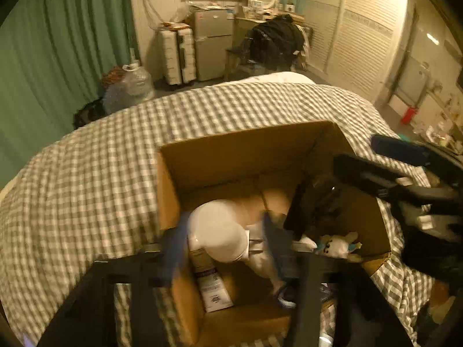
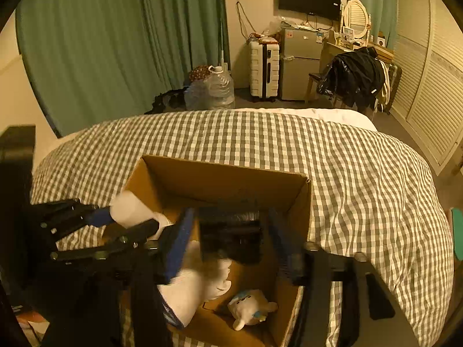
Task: Organize objects
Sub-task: 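Place the white bottle in the box while the right tool places the black cup, then grasp the tape roll rim with the left tool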
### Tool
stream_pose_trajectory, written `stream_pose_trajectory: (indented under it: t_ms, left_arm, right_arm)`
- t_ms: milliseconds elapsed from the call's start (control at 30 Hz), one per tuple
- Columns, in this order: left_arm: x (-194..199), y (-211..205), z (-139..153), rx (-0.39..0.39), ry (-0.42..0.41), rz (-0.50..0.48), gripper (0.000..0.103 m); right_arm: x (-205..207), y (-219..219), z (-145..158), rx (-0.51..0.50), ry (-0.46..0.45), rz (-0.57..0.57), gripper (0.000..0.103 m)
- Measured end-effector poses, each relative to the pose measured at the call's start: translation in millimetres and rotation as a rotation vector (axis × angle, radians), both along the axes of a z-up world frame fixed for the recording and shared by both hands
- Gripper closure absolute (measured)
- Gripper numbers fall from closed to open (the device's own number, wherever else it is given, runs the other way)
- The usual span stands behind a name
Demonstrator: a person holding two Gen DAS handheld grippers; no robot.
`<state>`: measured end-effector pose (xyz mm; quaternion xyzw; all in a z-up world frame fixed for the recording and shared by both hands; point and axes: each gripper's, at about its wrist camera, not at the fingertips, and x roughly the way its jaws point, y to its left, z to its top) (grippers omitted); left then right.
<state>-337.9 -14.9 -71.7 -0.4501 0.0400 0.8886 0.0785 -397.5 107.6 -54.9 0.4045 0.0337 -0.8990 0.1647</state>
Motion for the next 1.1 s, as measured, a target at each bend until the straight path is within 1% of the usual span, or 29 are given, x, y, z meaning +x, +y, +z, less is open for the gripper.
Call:
stream_pose_trajectory:
  t_ms: [33, 67, 133, 200, 300, 333, 433, 567, 633, 700, 733, 767, 867, 967, 1033, 1100]
  left_arm:
    - [5, -2, 5, 0.002, 0.014, 0.016, 0.023]
    - [9, -4, 9, 0.008, 0.018, 0.025, 0.021]
    - [16, -8, 21, 0.024, 0.013, 0.038, 0.021]
    - [27, -11, 37, 0.028, 0.020, 0.050, 0.021]
    - [50, -12, 66, 0.020, 0.062, 0.057, 0.020]
    - [59, -13, 74, 0.019, 0.076, 0.057, 0.017]
    - [90, -14, 102, 0.021, 0.123, 0.060, 0.017]
    - [131, -9, 127, 0.013, 0.154, 0.049, 0.016]
    - [152, -8, 137, 0.003, 0.180, 0.045, 0.016]
    - [173, -6, 145, 0.002, 0.201, 0.041, 0.013]
    - [182, -7, 147, 0.006, 0.210, 0.041, 0.007]
    - [189, -7, 148, 0.009, 0.217, 0.043, 0.005]
    - [212, -7, 145, 0.012, 0.230, 0.040, 0.005]
    - [231, -6, 128, 0.004, 0.226, 0.046, 0.004]
    - [242, -3, 116, -0.004, 0.222, 0.056, 0.004]
    - [252, -2, 98, -0.020, 0.213, 0.060, 0.004]
  right_arm:
    - [4, 3, 6, -0.008, 0.008, -0.002, 0.038]
    - [8, 5, 12, -0.012, 0.016, -0.002, 0.038]
    - [17, 9, 24, -0.001, 0.033, -0.009, 0.034]
    - [29, 13, 40, 0.011, 0.058, -0.019, 0.033]
    - [58, 24, 71, 0.009, 0.100, -0.034, 0.030]
    - [66, 27, 80, 0.010, 0.110, -0.038, 0.030]
    - [100, 36, 108, 0.022, 0.149, -0.051, 0.030]
    - [146, 44, 132, 0.025, 0.182, -0.059, 0.028]
    - [169, 48, 138, 0.020, 0.193, -0.063, 0.027]
    - [188, 51, 140, 0.016, 0.198, -0.068, 0.027]
    - [198, 52, 140, 0.014, 0.198, -0.070, 0.026]
    - [210, 53, 139, 0.014, 0.197, -0.071, 0.026]
    - [236, 53, 135, 0.023, 0.199, -0.076, 0.026]
    - [257, 57, 126, 0.032, 0.197, -0.089, 0.026]
    - [269, 59, 114, 0.026, 0.185, -0.106, 0.026]
    - [278, 62, 99, 0.007, 0.165, -0.117, 0.026]
